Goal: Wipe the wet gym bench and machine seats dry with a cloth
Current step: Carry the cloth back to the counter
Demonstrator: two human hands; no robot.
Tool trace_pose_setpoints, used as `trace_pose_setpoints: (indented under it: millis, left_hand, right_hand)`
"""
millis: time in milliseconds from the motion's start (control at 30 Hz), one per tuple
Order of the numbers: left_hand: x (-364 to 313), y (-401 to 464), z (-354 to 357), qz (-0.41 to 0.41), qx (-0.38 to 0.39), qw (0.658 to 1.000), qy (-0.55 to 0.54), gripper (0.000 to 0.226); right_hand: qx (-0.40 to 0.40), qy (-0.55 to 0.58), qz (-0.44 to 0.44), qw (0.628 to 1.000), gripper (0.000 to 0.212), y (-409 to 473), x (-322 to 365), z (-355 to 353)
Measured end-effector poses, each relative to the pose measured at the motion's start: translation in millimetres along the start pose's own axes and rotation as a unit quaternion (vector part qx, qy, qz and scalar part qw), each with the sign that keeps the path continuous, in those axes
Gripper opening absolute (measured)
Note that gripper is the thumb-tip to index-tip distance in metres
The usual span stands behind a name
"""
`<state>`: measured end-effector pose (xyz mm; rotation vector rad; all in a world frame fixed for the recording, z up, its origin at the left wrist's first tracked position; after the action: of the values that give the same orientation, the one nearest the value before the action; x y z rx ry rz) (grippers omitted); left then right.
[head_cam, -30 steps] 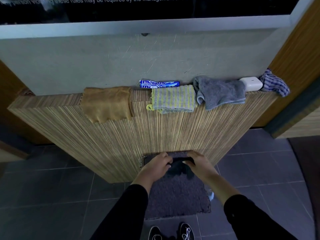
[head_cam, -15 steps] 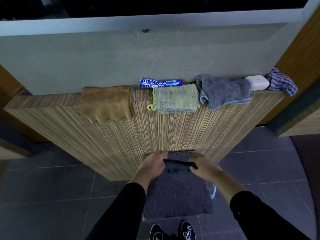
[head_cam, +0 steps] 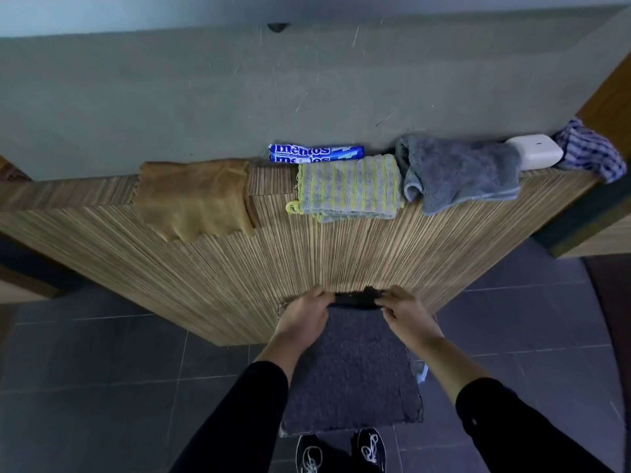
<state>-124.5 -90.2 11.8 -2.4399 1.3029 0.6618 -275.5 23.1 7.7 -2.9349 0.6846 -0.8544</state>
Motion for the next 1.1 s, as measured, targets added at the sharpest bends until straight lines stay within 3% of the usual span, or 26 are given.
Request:
trace_pose_setpoints:
  millis: [100,200,367,467,567,667,800,967,1100]
  left_hand:
    - [16.5,-21.1,43.4,-0.024,0.033,0.999,-0.015,0.029]
    - [29.2,-55.0,98.0,-0.054,0.122,0.991,0.002,0.029]
    - [39.7,-108.2,156.5,-0.084,0.261,0.961,0.030,0.034]
    - [52.9,-109.8,156.7,-0.166,0.211,0.963,-0.023,0.030]
    - [62.6,-87.2,137.4,-0.253,0.112,0.960,-0.047,0.025]
    - [72.1,-58.8,132.5,-0.319,0.070,0.942,-0.075,0.039]
    - [78.0,-33.5,143.0,-0.365,0.076,0.924,-0.085,0.055]
    - [76.9,-25.3,154.1,-0.368,0.075,0.925,-0.067,0.037]
    - [83.9,-31.7,144.9,-0.381,0.023,0.920,-0.091,0.027]
  right_hand:
    - [0.076,-0.016,0.017,0.997,0.032,-11.8,-16.1,46.5]
    - [0.159,-0.069,0.024,0.985,0.033,-34.6,-36.4,101.3]
    - [0.297,-0.017,0.078,0.952,0.033,-89.3,-55.9,169.9]
    - [0.287,-0.041,0.079,0.954,0.025,-94.7,-53.1,168.5]
    - [0.193,-0.029,0.082,0.977,0.023,-68.6,-48.1,150.6]
    - [0.089,0.023,0.160,0.983,0.030,-34.1,-57.6,136.7]
    - [0.140,-0.008,0.203,0.969,0.059,-10.8,-69.1,148.9]
    - [0.146,0.005,0.166,0.975,0.034,2.7,-71.2,164.7]
    - [0.132,0.026,0.118,0.984,0.033,15.0,-63.3,162.9]
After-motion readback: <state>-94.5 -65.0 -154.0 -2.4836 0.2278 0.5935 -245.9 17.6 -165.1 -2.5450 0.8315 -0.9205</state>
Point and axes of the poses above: each hand's wrist, its own y-axis towards the middle knuckle, its own z-axis out of the palm, x = y × z, the point moved 7 cm from there along y, towards the middle knuckle, and after that the axes turned 1 degree about y, right-handed, at the moved point
